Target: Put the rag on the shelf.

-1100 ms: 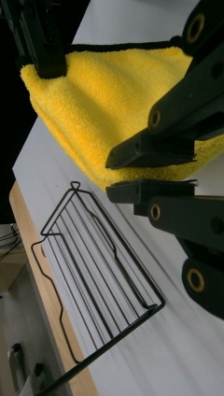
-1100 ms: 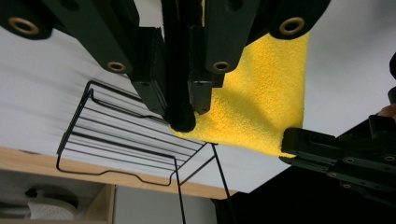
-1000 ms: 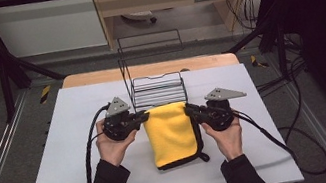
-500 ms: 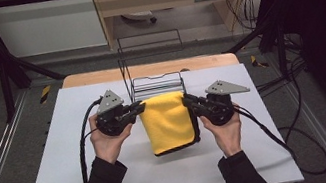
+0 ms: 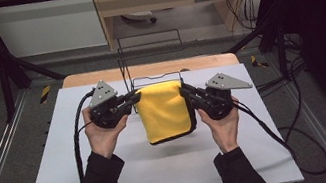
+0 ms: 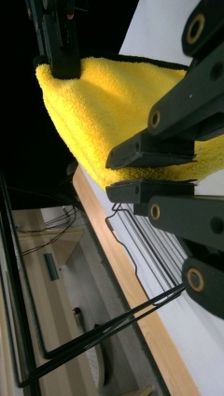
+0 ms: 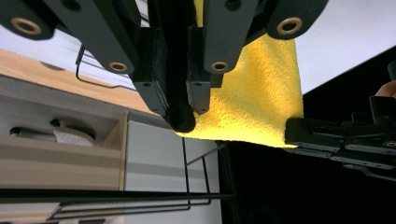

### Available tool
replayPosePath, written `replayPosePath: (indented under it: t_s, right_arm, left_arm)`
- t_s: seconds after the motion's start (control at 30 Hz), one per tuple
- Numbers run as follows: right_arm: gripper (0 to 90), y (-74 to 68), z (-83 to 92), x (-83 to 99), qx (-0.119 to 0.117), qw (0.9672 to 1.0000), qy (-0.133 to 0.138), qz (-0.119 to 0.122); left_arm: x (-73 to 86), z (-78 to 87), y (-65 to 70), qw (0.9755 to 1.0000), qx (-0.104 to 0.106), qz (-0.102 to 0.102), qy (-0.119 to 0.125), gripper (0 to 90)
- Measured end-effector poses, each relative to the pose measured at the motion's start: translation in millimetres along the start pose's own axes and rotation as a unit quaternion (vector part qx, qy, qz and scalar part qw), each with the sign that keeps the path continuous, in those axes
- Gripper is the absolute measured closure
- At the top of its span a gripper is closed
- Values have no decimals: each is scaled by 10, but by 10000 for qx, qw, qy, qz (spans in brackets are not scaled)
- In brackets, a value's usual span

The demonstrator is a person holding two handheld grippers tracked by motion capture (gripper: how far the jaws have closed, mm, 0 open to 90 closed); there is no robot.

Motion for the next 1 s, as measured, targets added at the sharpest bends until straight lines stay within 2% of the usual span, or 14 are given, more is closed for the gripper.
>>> replayPosePath:
  t_s: [0.53, 0.77, 1.0]
  right_arm:
    - [803, -70, -45, -200, 78, 9988, 445, 174]
    - [803, -89, -65, -277, 100, 9979, 608, 213]
    - [803, -96, -90, -369, 108, 9968, 751, 252]
  left_arm:
    - [-150, 73, -64, 9983, -186, 71, 554, 821]
    - [-191, 94, -82, 9962, -240, 135, 827, 821]
    - [-268, 116, -111, 9944, -309, 75, 1008, 822]
Point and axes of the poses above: each handheld gripper's, and its own axes: z roughly backward along the jaws, x roughly out of its underside, y roughly to its right, the point moved 1 cm from there along -z, roughly forward along the jaws, and after that the axes turned 2 degrees about y, right-handed, at the moved point
